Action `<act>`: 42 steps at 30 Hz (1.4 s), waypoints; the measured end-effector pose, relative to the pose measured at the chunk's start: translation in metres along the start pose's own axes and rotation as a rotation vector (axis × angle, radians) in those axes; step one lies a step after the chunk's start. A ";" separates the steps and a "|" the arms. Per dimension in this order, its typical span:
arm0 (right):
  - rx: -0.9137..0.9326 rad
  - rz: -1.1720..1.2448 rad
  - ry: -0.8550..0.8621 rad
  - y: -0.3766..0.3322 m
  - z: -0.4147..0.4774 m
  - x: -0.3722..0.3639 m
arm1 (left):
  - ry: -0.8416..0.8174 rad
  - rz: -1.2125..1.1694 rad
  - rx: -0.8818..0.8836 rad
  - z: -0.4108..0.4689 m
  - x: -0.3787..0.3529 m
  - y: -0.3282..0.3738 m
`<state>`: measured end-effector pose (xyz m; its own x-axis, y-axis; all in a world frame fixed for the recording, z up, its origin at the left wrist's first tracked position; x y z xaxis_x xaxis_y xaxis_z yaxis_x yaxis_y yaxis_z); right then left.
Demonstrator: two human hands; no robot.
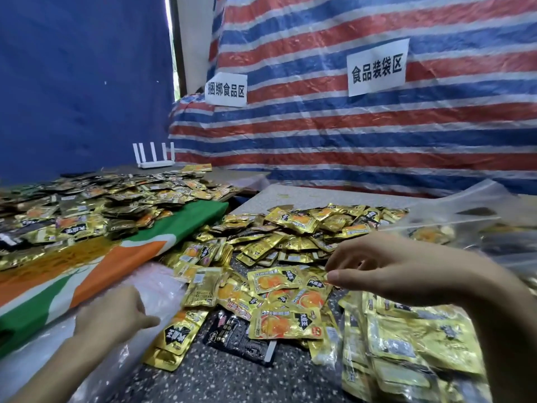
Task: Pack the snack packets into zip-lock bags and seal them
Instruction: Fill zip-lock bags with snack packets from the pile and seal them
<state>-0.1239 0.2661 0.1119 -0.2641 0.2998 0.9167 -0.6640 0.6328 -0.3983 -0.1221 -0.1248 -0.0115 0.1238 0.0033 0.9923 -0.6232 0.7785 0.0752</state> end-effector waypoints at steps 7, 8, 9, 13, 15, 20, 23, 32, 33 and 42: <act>0.047 0.052 0.102 -0.004 -0.002 0.012 | -0.017 -0.422 -0.231 -0.021 0.071 0.037; 0.067 0.064 0.135 -0.006 -0.002 0.014 | -0.051 -0.525 -0.301 -0.032 0.084 0.051; 0.086 0.075 0.166 -0.009 -0.003 0.016 | -0.080 -0.609 -0.375 -0.045 0.096 0.067; 0.124 0.043 0.247 -0.013 -0.008 0.023 | -0.183 -0.799 -0.681 -0.098 0.137 0.133; 0.113 0.031 0.272 -0.012 -0.012 0.026 | -0.256 -0.847 -0.798 -0.116 0.147 0.159; 0.088 0.078 0.243 -0.007 -0.015 0.030 | -0.374 -0.935 -0.923 -0.133 0.162 0.211; 0.069 0.238 0.256 -0.002 -0.018 0.034 | -0.403 -0.979 -0.939 -0.127 0.163 0.234; -0.071 0.600 0.498 0.024 -0.021 0.045 | -0.031 -1.192 -0.721 -0.107 0.154 0.248; -0.076 0.609 0.524 0.024 -0.021 0.045 | -0.179 -1.230 -0.746 -0.112 0.152 0.252; -0.137 0.589 0.586 0.023 -0.019 0.045 | -0.683 -1.042 -0.894 -0.138 0.137 0.251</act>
<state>-0.1377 0.3077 0.1438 -0.1099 0.9061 0.4085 -0.4308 0.3269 -0.8412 -0.1546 0.1574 0.1302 -0.3255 -0.8516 0.4110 0.1973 0.3639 0.9103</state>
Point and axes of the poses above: each hand's wrist, its own z-axis towards the middle knuckle, its own x-axis out of the back of the hand, y = z × x, the point moved 7 cm from there along z, towards the middle knuckle, and after that the axes turned 12 degrees about x, right-handed, at the moved point
